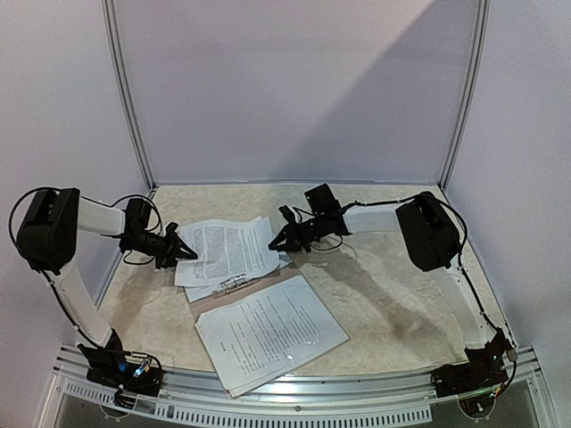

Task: Put the files into the folder
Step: Place the file on the spring clip of the folder.

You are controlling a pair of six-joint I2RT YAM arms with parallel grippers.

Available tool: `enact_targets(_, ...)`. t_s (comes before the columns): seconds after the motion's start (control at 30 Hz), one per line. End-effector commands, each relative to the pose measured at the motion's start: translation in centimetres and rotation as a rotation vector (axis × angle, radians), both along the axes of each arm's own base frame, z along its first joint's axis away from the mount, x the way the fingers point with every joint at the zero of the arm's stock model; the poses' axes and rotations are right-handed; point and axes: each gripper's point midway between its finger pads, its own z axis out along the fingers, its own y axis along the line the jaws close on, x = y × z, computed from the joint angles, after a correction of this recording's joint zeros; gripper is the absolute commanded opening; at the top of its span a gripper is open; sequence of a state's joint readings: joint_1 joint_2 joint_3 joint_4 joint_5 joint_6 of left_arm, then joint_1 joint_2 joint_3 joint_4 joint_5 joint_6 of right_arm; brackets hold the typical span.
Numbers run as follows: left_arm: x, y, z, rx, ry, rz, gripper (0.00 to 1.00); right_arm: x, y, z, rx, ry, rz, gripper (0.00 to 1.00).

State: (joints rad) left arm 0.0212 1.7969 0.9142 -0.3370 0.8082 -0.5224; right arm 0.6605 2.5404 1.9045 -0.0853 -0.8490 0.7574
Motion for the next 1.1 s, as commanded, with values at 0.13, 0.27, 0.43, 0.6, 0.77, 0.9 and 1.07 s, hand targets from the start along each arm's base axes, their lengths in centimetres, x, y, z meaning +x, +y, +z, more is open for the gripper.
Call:
enact_targets(0.13,-0.2,1.7,1.4,0.12,-0.05,-0.02,0.25,0.1,-0.8,3.9,0.016,-0.089,0.077,0.0)
enact_targets(0.27,-1.4,2.5,0.1,0.188,-0.006,-0.032,0.22,0.9,-1.3,3.7,0.008,-0.117,0.085,0.0)
enact_targets(0.43,-2.1,2.4,-0.7,0.196,0.015,-0.039,0.12,1.5,-1.2,3.5,0.01,-0.159,0.094,0.0)
enact_targets(0.6,-2.8,2.3,-1.4,0.208,0.03,-0.046,0.0,2.0,-0.8,2.9,0.015,-0.168,0.092,0.0)
enact_targets(0.77,-3.4,2.3,-1.6,0.211,0.04,-0.053,0.0,2.2,-1.0,2.4,0.0,-0.184,0.091,0.0)
enact_targets(0.9,-4.2,2.0,-2.3,0.218,0.055,-0.068,0.0,2.1,-1.1,1.8,-0.019,-0.189,0.092,0.0)
enact_targets(1.07,-4.7,1.5,-2.7,0.222,0.067,-0.083,0.03,1.9,-1.4,1.0,-0.038,-0.19,0.091,0.0)
